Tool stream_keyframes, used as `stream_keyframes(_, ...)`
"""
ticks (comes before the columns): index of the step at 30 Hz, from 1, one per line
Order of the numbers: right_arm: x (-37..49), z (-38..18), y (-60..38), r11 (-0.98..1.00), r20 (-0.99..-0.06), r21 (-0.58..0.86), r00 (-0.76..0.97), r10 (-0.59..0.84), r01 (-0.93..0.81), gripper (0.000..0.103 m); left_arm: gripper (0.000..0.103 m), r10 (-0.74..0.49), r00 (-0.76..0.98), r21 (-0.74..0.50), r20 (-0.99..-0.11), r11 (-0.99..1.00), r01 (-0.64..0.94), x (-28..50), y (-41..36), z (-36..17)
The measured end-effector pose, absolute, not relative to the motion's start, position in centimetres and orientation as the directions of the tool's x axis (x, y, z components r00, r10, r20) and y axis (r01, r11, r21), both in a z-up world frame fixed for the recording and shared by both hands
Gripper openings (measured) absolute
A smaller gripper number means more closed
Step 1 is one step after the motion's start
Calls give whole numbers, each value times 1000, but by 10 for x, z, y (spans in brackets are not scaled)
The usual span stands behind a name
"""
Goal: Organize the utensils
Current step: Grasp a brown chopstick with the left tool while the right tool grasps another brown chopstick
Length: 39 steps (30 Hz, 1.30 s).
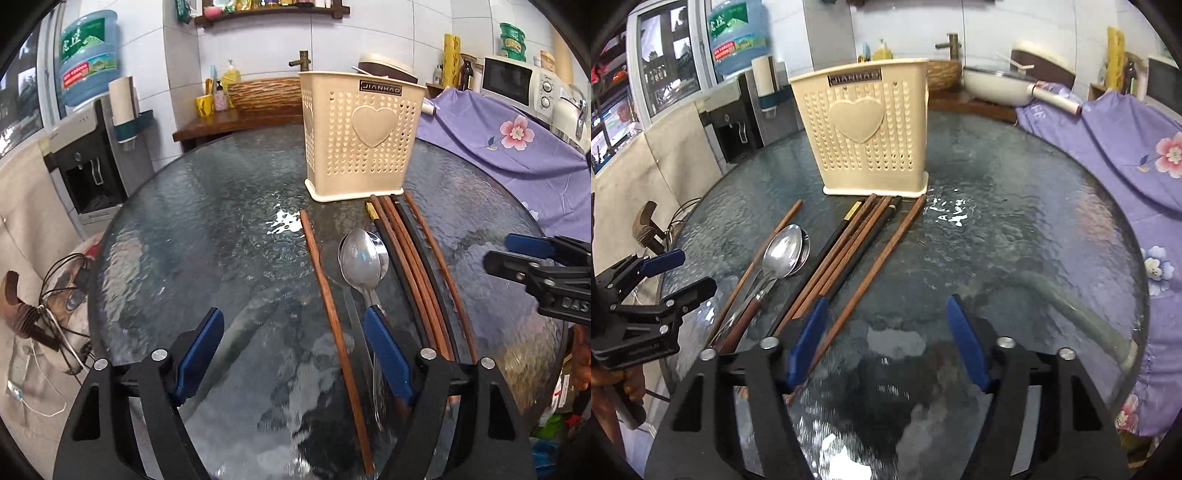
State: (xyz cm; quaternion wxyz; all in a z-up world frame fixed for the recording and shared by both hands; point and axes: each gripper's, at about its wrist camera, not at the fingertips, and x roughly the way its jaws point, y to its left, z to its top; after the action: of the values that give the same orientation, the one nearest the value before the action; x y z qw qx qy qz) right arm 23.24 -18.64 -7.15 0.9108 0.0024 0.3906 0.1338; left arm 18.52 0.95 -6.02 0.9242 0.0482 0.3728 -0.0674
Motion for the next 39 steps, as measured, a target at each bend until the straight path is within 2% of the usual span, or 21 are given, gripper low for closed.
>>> stream_keyframes(2, 250, -76, -182, 964, -734, 121, 632, 249, -239, 52, 73, -91, 707, 35, -701, 986, 162, 192, 10, -61)
stream_keyframes(5, 272, -81, -179, 967, -753, 128, 613, 240, -221, 45, 69, -95, 697, 30, -711, 986, 165, 206, 11, -60)
stream_keyframes(9, 303, -84, -179, 972, -777, 152, 586, 230, -179, 43, 65, -112, 682, 3, -723, 986, 165, 228, 16, -55)
stream_keyframes(16, 339, -92, -178, 979, -806, 161, 555, 204, -126, 32, 46, -191, 614, -94, -766, 978, 187, 276, 17, -51)
stream_keyframes(21, 355, -90, -181, 980, -815, 172, 544, 198, -100, 30, 42, -199, 587, -89, -785, 973, 211, 301, 4, -55)
stream_keyframes(26, 370, -91, -181, 981, -828, 177, 526, 194, -84, 24, 32, -202, 517, -110, -832, 973, 203, 322, -4, -70)
stream_keyframes(39, 394, -96, -179, 992, -841, 122, 526, 127, -45, 16, 25, -107, 530, 6, -841, 978, 206, 325, -19, -74)
